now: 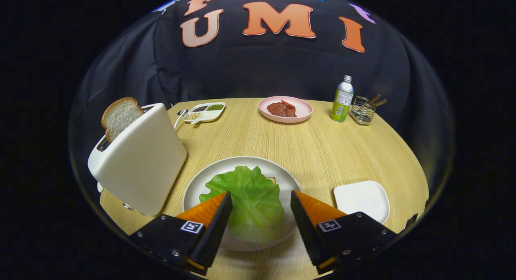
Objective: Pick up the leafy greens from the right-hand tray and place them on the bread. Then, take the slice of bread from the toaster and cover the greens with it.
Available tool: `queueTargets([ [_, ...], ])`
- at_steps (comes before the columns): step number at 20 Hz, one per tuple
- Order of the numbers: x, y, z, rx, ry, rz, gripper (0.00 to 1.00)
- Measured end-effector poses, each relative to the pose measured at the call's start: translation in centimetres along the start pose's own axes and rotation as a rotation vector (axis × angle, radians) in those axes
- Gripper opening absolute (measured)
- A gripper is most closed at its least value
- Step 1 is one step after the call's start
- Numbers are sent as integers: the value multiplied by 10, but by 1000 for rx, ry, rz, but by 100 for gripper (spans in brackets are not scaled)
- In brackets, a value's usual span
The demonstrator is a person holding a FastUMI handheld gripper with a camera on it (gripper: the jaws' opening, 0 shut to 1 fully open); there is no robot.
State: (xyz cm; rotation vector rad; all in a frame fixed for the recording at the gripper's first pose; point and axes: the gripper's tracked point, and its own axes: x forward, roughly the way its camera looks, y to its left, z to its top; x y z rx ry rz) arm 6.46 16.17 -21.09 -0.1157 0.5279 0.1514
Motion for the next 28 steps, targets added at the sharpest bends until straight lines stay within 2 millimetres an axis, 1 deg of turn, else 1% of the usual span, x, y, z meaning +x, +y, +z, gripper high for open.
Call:
queueTargets([
  [2,-11,-1,9,-5,-1,-19,94],
  [3,-17,2,18,-10,-17,-22,95],
  [4,-23,6,28,-17,-40,-20,98],
  [7,-42,18,56,-61,-94,-26,98],
  [11,-61,53,89,-63,-147,4,98],
  [15,-72,99,115,-64,-183,56,98],
  [19,-83,149,133,-86,-217,120,98],
  [21,-82,167,137,-106,-224,135,98],
  [23,-80,184,139,-129,-220,138,98],
  [25,-77,205,136,-124,-210,171,98],
  [28,-68,224,130,-138,-189,187,98],
])
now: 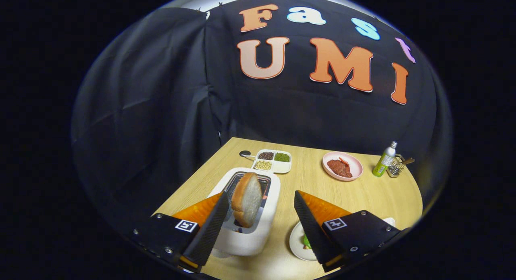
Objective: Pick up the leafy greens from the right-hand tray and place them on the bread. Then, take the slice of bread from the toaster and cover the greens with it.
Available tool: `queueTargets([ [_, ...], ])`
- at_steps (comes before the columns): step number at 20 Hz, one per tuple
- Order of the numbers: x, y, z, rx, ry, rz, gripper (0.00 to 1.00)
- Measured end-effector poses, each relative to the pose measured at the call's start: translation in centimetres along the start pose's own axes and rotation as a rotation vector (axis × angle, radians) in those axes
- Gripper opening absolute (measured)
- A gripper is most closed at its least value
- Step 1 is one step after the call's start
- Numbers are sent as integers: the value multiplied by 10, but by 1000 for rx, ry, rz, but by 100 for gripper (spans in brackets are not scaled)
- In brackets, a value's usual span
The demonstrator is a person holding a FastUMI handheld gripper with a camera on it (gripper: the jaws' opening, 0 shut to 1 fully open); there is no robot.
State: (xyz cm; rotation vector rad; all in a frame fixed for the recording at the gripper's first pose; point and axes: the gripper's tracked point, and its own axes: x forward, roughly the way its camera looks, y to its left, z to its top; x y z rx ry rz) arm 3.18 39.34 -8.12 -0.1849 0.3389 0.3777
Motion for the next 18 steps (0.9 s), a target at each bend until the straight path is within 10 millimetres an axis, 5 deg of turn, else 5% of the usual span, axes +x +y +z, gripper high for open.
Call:
queueTargets([
  [7,20,16,-28,-7,83,-3,96],
  [9,24,16,-32,-5,96,-6,85],
  [16,26,21,-43,12,144,-5,21],
  [18,25,19,-41,26,137,-17,14],
])
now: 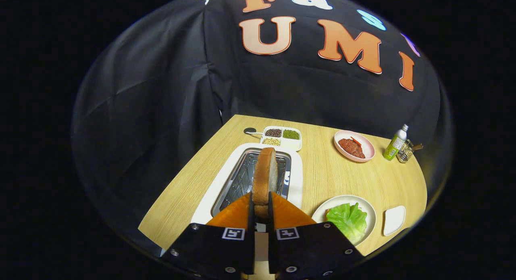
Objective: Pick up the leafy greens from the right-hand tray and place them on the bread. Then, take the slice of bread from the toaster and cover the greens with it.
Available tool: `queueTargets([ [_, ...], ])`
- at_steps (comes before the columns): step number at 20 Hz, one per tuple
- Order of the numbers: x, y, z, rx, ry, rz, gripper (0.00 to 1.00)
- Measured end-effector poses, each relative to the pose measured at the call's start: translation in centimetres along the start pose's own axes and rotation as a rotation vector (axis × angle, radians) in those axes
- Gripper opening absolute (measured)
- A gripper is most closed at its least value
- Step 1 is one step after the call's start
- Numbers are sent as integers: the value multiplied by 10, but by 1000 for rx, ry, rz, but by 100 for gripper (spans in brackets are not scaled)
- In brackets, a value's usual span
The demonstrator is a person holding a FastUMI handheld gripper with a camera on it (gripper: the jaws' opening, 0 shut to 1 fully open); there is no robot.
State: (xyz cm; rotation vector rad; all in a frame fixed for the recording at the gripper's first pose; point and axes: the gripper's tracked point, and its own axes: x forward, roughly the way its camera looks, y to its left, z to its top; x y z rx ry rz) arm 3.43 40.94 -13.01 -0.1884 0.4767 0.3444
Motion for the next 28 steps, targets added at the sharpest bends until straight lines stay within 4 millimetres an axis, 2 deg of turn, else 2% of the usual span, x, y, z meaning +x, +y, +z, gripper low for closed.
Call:
queueTargets([
  [3,-7,-5,16,36,-38,5,7],
  [11,-47,-18,60,71,-145,24,7],
  [14,-62,-35,72,49,-187,-6,7],
  [16,-70,-44,73,53,-203,-14,7],
  [20,-76,-78,57,73,-187,-51,7],
  [28,-69,-129,1,104,-104,-70,7],
])
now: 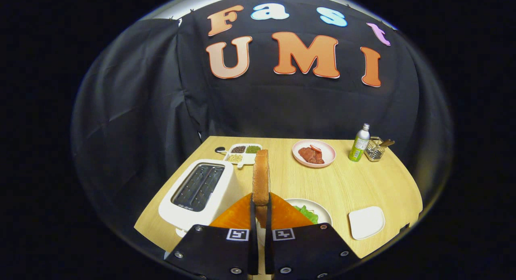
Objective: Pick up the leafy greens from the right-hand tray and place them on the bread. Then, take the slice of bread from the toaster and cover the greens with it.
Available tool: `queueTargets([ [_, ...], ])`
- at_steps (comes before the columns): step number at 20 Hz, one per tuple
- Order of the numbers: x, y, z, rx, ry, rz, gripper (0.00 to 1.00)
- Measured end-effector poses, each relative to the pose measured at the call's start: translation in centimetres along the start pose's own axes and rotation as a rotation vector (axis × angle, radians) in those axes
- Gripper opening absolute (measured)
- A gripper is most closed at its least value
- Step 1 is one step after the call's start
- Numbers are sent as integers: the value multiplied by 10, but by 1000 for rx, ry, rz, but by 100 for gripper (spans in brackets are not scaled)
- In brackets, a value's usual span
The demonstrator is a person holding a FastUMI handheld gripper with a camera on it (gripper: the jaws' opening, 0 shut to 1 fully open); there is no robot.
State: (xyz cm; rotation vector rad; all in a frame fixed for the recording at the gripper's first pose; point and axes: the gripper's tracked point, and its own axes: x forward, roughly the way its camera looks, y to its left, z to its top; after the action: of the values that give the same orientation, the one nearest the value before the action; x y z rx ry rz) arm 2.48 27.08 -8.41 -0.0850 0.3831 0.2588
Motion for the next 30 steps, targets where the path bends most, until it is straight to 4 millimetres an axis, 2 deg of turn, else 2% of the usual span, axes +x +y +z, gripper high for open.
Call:
queueTargets([
  [12,26,-23,-77,83,146,97,7],
  [16,30,-37,-90,89,177,101,7],
  [19,32,-50,-92,89,188,95,7],
  [25,37,-87,-107,90,240,40,18],
  [26,39,-92,-108,90,247,31,24],
  [30,47,-113,-117,99,276,12,35],
])
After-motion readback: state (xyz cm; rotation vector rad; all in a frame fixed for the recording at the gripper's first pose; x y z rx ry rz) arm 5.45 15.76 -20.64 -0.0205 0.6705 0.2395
